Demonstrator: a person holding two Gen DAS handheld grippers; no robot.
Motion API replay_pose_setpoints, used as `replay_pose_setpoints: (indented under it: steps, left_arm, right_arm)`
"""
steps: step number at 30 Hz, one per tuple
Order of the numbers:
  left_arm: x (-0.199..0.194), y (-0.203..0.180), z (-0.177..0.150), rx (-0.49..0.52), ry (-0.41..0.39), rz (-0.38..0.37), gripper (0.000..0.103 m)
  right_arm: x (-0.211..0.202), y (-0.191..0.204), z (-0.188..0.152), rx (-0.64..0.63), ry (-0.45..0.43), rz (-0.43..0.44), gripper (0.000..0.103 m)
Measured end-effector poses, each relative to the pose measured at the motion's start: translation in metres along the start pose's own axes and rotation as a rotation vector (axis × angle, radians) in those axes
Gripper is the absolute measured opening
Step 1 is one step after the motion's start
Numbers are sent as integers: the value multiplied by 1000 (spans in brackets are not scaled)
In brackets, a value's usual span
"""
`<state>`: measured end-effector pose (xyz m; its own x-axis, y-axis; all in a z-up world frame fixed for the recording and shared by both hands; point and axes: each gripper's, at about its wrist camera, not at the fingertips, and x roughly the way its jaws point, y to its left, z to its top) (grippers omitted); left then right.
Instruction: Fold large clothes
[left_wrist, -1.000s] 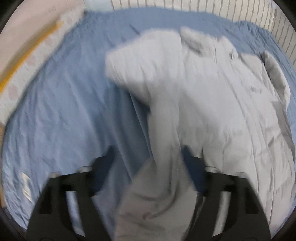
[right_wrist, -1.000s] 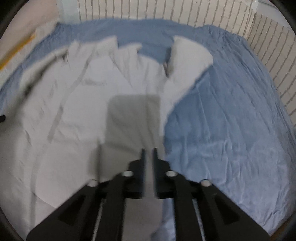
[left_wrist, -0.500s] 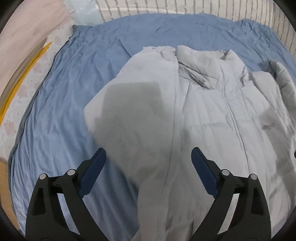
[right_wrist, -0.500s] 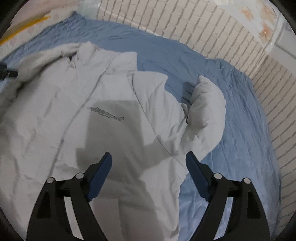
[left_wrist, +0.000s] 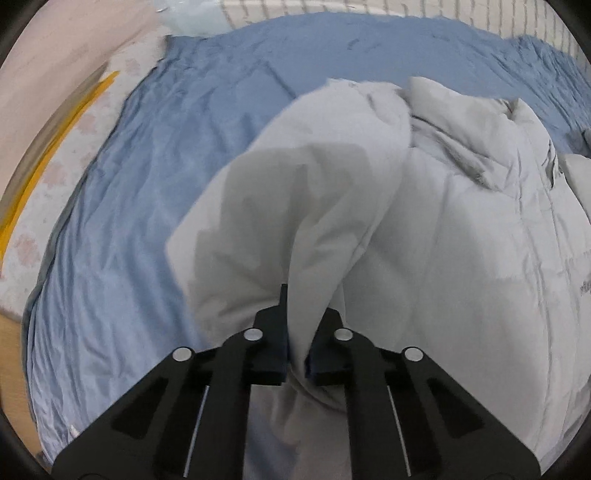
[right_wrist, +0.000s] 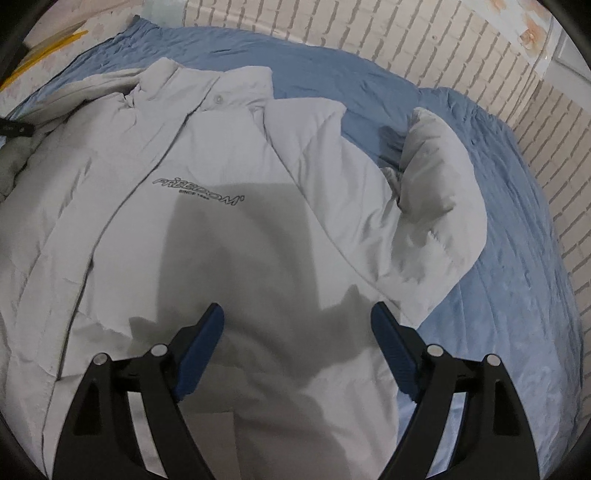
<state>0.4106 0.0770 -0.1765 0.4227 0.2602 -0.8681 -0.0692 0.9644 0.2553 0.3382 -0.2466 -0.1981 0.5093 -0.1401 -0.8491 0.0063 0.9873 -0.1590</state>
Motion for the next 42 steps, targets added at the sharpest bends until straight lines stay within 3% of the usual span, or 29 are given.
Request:
replay_pose_setpoints:
  steps: [5,10,14,17,19,21,25,29,33,37,42]
  left_arm:
    - [-8,39,-52,27,37,47,5]
    - [-8,81,-111,-17,95,-74,8]
    - [-16,73,-131,16,48,-64,15]
    - [-30,80,-133,-20,14,-69,34]
    - [-41,87,-135,-46,-11,-65,67]
    - [-60,93,-138,-90,-53,-81,79]
    - [-71,118,-136,-182,-104,-103,88]
    - [-59,144,-118,-263,-67,-117,88]
    - [-27,145,-103,-294,-7,-83,88]
    - [11,124,-106,-232,71,-17,88]
    - [27,122,-113,-201,89,-32,88]
  right_arm:
    - [-16,8,0,16,-16,33,82]
    - [-34,27,1,-4,-33,62,82]
    - [-37,44,11,-30,-30,76,82]
    - [-45,51,22,-33,-50,86,82]
    - [-50,58,37,-25,-71,113,82]
    - [-53,69,56,-30,-96,149,82]
    - [-47,107,96,-81,-133,190,82]
    - [-35,147,139,-125,-168,233,82]
    - [-12,183,187,-158,-177,296,82]
    - [8,212,221,-189,-171,336,82]
    - [42,252,245,-275,-133,345,82]
